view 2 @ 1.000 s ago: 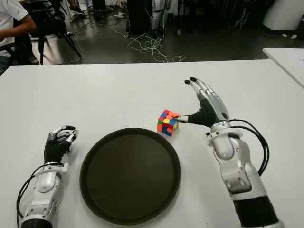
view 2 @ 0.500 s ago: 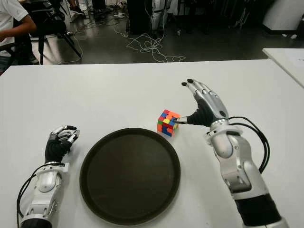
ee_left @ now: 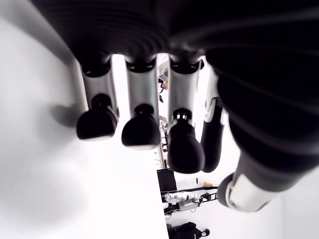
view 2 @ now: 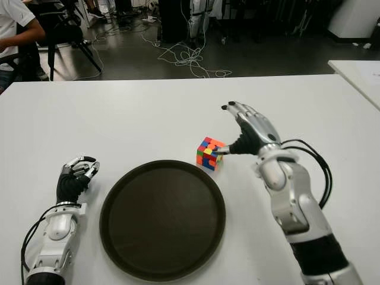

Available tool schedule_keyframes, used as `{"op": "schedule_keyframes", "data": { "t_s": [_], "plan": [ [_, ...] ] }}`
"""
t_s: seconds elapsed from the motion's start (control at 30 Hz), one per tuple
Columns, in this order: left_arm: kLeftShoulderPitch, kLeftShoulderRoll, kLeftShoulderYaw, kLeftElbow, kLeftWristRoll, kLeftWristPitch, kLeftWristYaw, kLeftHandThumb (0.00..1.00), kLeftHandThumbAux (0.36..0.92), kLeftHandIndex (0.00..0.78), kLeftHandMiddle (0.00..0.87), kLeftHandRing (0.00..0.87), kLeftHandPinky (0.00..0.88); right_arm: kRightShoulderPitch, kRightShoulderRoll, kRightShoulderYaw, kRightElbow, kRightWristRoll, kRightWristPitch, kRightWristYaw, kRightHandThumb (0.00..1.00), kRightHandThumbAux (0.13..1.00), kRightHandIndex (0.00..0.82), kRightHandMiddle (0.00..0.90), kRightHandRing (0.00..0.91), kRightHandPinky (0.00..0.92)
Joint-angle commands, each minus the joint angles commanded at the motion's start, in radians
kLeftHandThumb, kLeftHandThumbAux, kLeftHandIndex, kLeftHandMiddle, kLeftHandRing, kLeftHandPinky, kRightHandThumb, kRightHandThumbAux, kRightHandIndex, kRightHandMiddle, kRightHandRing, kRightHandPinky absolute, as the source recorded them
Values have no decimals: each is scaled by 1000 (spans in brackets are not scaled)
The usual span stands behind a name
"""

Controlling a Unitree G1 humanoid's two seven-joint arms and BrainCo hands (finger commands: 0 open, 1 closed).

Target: Pick up the Rubik's Cube and put it in the plate

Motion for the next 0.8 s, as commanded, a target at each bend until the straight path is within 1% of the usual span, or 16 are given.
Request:
{"op": "schedule_keyframes", "data": {
  "t_s": [0.17,0.4,0.63,0.8],
  "plan": [
    [3,-4,3,-1,-10,-1,-5,702,708,442,809,827,808,-26,3,20,18,0,10,16,0,722,0,0,0,0],
    [4,-9,6,4,-20,-17,-8,702,708,442,812,829,808,-63,5,41,61,5,0,17,0,710,0,0,0,0],
    [2,-4,6,19,-25,-38,-19,702,708,442,818,832,811,-85,10,56,102,4,-10,5,0,722,0,0,0,0],
    [1,-7,8,23,-25,-41,-15,702,708,442,816,832,811,-105,14,75,123,-4,-6,8,0,741,0,0,0,0]
  ]
}}
